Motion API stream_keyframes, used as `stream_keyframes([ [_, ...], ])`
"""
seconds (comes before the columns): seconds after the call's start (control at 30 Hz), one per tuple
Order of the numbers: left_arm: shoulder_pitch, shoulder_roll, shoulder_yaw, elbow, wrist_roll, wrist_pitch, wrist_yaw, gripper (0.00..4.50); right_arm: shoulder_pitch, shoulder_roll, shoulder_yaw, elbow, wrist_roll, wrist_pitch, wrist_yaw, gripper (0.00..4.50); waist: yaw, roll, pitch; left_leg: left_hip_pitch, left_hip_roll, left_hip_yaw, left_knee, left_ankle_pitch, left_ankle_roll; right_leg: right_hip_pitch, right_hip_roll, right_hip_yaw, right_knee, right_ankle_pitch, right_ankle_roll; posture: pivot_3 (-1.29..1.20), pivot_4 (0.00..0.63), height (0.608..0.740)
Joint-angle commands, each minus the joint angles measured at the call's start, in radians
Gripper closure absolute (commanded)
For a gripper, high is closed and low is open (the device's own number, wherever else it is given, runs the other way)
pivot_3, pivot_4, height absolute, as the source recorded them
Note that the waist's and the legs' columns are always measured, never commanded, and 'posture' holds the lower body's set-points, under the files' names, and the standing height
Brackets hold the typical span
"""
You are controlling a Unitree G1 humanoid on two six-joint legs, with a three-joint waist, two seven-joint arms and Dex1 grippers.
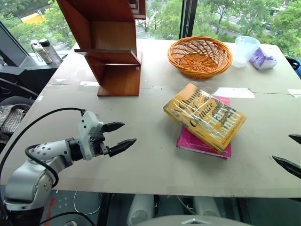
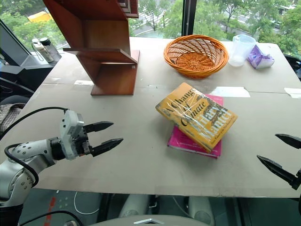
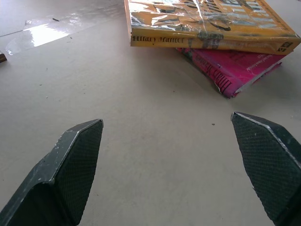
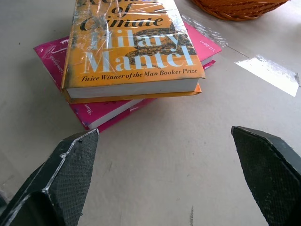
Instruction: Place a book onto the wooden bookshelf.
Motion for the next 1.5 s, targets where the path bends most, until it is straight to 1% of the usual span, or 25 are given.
stream_keyframes([
  [0.03, -0.065, 0.007, 0.005, -0.026, -0.048, 0.028, 0.012, 0.02, -0.019, -0.002, 0.020, -0.064, -0.030, 0.022, -0.083, 0.00, 0.000, 0.000, 0.000, 0.000, 0.000, 0.000, 0.000, 0.000, 0.000, 0.000, 0.000, 0.000, 0.000, 0.000, 0.000, 0.00, 0.150, 0.733],
  [0.13, -0.143, 0.008, -0.024, -0.040, -0.092, 0.068, 0.009, 0.02, -0.059, -0.041, 0.094, -0.164, -0.051, 0.163, -0.233, 0.00, 0.001, 0.000, 0.000, -0.001, 0.000, -0.002, 0.001, 0.000, 0.000, 0.000, 0.000, -0.003, 0.000, 0.000, 0.000, 0.00, 0.150, 0.733],
  [0.17, -0.156, 0.013, -0.027, -0.044, -0.108, 0.081, 0.001, 0.02, -0.070, -0.072, 0.110, -0.192, -0.071, 0.226, -0.276, 0.00, 0.000, 0.004, -0.002, -0.002, 0.000, -0.002, 0.002, 0.000, 0.000, 0.000, 0.000, -0.003, 0.000, 0.000, 0.000, 0.00, 0.150, 0.733],
  [0.27, -0.178, 0.037, -0.045, -0.061, -0.124, 0.089, -0.031, 0.02, -0.146, -0.140, 0.170, -0.235, -0.056, 0.409, -0.390, 0.00, -0.003, 0.004, -0.002, -0.002, -0.001, 0.000, 0.002, 0.000, 0.000, 0.000, 0.000, -0.001, 0.000, 0.001, -0.001, 0.00, 0.150, 0.733],
  [0.3, -0.181, 0.049, -0.051, -0.069, -0.127, 0.091, -0.047, 0.00, -0.184, -0.152, 0.199, -0.239, -0.036, 0.471, -0.426, 0.41, -0.004, 0.004, -0.002, -0.003, 0.000, 0.000, 0.002, 0.002, 0.003, -0.001, 0.001, -0.001, 0.000, 0.002, -0.004, 0.00, 0.150, 0.733],
  [0.33, -0.182, 0.057, -0.056, -0.078, -0.127, 0.091, -0.055, 0.00, -0.216, -0.161, 0.222, -0.238, -0.023, 0.532, -0.460, 0.54, -0.004, 0.003, -0.002, -0.004, 0.000, 0.000, 0.002, 0.002, 0.004, -0.002, 0.001, -0.001, 0.000, 0.002, -0.004, 0.00, 0.150, 0.733],
  [0.4, -0.172, 0.073, -0.066, -0.099, -0.113, 0.078, -0.069, 0.00, -0.288, -0.185, 0.310, -0.232, -0.048, 0.613, -0.526, 1.34, 0.000, 0.003, -0.002, -0.007, 0.000, 0.000, 0.002, 0.003, 0.004, -0.004, 0.004, -0.001, 0.000, 0.003, -0.004, 0.00, 0.150, 0.733],
  [0.47, -0.154, 0.078, -0.067, -0.119, -0.107, 0.071, -0.071, 0.00, -0.372, -0.184, 0.406, -0.206, -0.090, 0.669, -0.605, 2.19, 0.001, 0.003, -0.002, -0.008, -0.001, -0.001, 0.002, 0.003, 0.005, -0.005, 0.006, -0.001, 0.000, 0.002, -0.004, 0.00, 0.150, 0.733],
  [0.5, -0.145, 0.080, -0.064, -0.124, -0.103, 0.067, -0.071, 0.00, -0.412, -0.182, 0.453, -0.197, -0.103, 0.690, -0.631, 2.54, 0.001, 0.003, -0.002, -0.008, -0.001, -0.001, 0.002, 0.003, 0.005, -0.005, 0.006, -0.001, 0.000, 0.002, -0.004, 0.00, 0.150, 0.733],
  [0.53, -0.138, 0.080, -0.062, -0.130, -0.101, 0.065, -0.069, 0.00, -0.442, -0.181, 0.487, -0.191, -0.113, 0.702, -0.646, 3.08, 0.000, 0.003, -0.002, -0.008, -0.001, -0.001, 0.002, 0.003, 0.005, -0.005, 0.006, -0.001, 0.000, 0.002, -0.004, 0.00, 0.150, 0.733],
  [0.57, -0.132, 0.078, -0.060, -0.135, -0.101, 0.064, -0.063, 0.00, -0.479, -0.172, 0.518, -0.180, -0.119, 0.715, -0.663, 3.34, 0.000, 0.003, -0.002, -0.008, -0.001, 0.000, 0.002, 0.003, 0.005, -0.005, 0.006, -0.001, 0.000, 0.002, -0.004, 0.00, 0.150, 0.733],
  [0.6, -0.125, 0.075, -0.057, -0.140, -0.101, 0.063, -0.056, 0.00, -0.514, -0.164, 0.547, -0.168, -0.127, 0.726, -0.676, 3.91, -0.001, 0.003, -0.002, -0.008, -0.001, 0.000, 0.002, 0.003, 0.005, -0.005, 0.006, -0.002, 0.000, 0.002, -0.004, 0.00, 0.150, 0.733],
  [0.63, -0.116, 0.072, -0.053, -0.145, -0.101, 0.062, -0.049, 0.00, -0.548, -0.159, 0.580, -0.153, -0.140, 0.726, -0.686, 4.30, -0.001, 0.003, -0.002, -0.008, -0.001, 0.000, 0.002, 0.003, 0.005, -0.005, 0.006, -0.002, 0.000, 0.002, -0.004, 0.00, 0.150, 0.733],
  [0.67, -0.107, 0.071, -0.050, -0.149, -0.102, 0.061, -0.044, 0.00, -0.579, -0.157, 0.612, -0.140, -0.154, 0.722, -0.692, 4.43, -0.001, 0.003, -0.002, -0.008, -0.001, 0.000, 0.002, 0.003, 0.005, -0.005, 0.006, -0.003, 0.000, 0.002, -0.003, 0.00, 0.150, 0.733],
  [0.9, -0.026, 0.065, -0.039, -0.183, -0.068, 0.044, 0.003, 0.00, -0.769, -0.099, 0.784, -0.103, -0.174, 0.700, -0.677, 4.43, -0.003, 0.003, -0.002, -0.009, -0.001, 0.001, 0.002, 0.003, 0.005, -0.007, 0.008, -0.003, 0.001, 0.002, -0.003, 0.00, 0.150, 0.733],
  [1.03, -0.041, 0.027, -0.038, -0.179, -0.108, 0.065, 0.062, 0.00, -0.794, -0.080, 0.832, -0.097, -0.193, 0.693, -0.671, 4.43, 0.003, 0.003, -0.002, -0.009, -0.001, 0.001, 0.002, 0.003, 0.005, -0.007, 0.008, -0.004, 0.001, 0.002, -0.003, 0.00, 0.150, 0.733],
  [1.13, -0.062, -0.005, -0.052, -0.170, -0.113, 0.096, 0.132, 0.00, -0.778, -0.072, 0.813, -0.108, -0.202, 0.663, -0.668, 4.43, 0.002, 0.002, -0.002, -0.010, -0.001, 0.000, 0.003, 0.003, 0.005, -0.006, 0.007, -0.004, 0.001, 0.002, -0.003, 0.00, 0.150, 0.733],
  [1.23, -0.094, -0.055, -0.046, -0.146, -0.204, 0.203, 0.231, 0.00, -0.690, -0.063, 0.724, -0.145, -0.191, 0.560, -0.620, 4.43, 0.003, 0.002, -0.002, -0.009, -0.001, 0.001, 0.003, 0.003, 0.005, -0.006, 0.008, -0.004, 0.001, 0.002, -0.003, 0.00, 0.150, 0.733],
  [1.27, -0.111, -0.073, -0.048, -0.134, -0.237, 0.260, 0.281, 0.00, -0.632, -0.060, 0.672, -0.159, -0.194, 0.483, -0.582, 4.43, 0.003, 0.002, -0.002, -0.009, -0.001, 0.000, 0.003, 0.003, 0.005, -0.006, 0.008, -0.004, 0.001, 0.002, -0.002, 0.00, 0.150, 0.733],
  [1.33, -0.144, -0.127, -0.053, -0.093, -0.356, 0.367, 0.369, 0.00, -0.476, -0.044, 0.491, -0.209, -0.100, 0.405, -0.421, 4.43, 0.008, 0.002, -0.002, -0.010, -0.001, -0.001, 0.003, 0.003, 0.005, -0.006, 0.008, -0.004, 0.001, 0.002, 0.001, 0.00, 0.150, 0.733],
  [1.37, -0.165, -0.168, -0.056, -0.059, -0.413, 0.427, 0.442, 0.00, -0.400, -0.027, 0.403, -0.233, -0.055, 0.381, -0.361, 4.06, 0.009, 0.002, -0.002, -0.008, -0.001, -0.002, 0.003, 0.003, 0.005, -0.004, 0.008, -0.005, 0.001, 0.002, 0.006, 0.00, 0.150, 0.733],
  [1.4, -0.182, -0.202, -0.054, -0.025, -0.495, 0.469, 0.500, 0.00, -0.340, -0.002, 0.332, -0.251, -0.009, 0.359, -0.314, 3.93, 0.013, 0.003, -0.002, -0.008, -0.001, -0.002, 0.003, 0.003, 0.005, -0.003, 0.008, -0.006, 0.001, 0.002, 0.006, 0.00, 0.150, 0.733],
  [1.43, -0.196, -0.226, -0.054, 0.003, -0.576, 0.507, 0.549, 0.00, -0.291, 0.027, 0.274, -0.270, 0.041, 0.322, -0.267, 3.70, 0.016, 0.002, -0.002, -0.008, -0.001, -0.003, 0.003, 0.003, 0.005, -0.002, 0.008, -0.006, 0.001, 0.001, 0.007, 0.00, 0.150, 0.733],
  [1.47, -0.210, -0.241, -0.051, 0.029, -0.629, 0.541, 0.592, 0.00, -0.257, 0.049, 0.233, -0.285, 0.081, 0.291, -0.236, 3.28, 0.013, 0.000, -0.003, -0.007, -0.001, -0.005, 0.003, 0.003, 0.006, 0.000, 0.008, -0.007, 0.001, 0.001, 0.007, 0.00, 0.150, 0.733],
  [1.5, -0.223, -0.268, -0.053, 0.069, -0.670, 0.568, 0.660, 0.00, -0.219, 0.067, 0.188, -0.295, 0.110, 0.257, -0.195, 2.75, 0.007, 0.000, -0.003, -0.007, -0.001, -0.006, 0.004, 0.003, 0.006, 0.000, 0.008, -0.008, 0.001, 0.001, 0.007, 0.00, 0.150, 0.733],
])
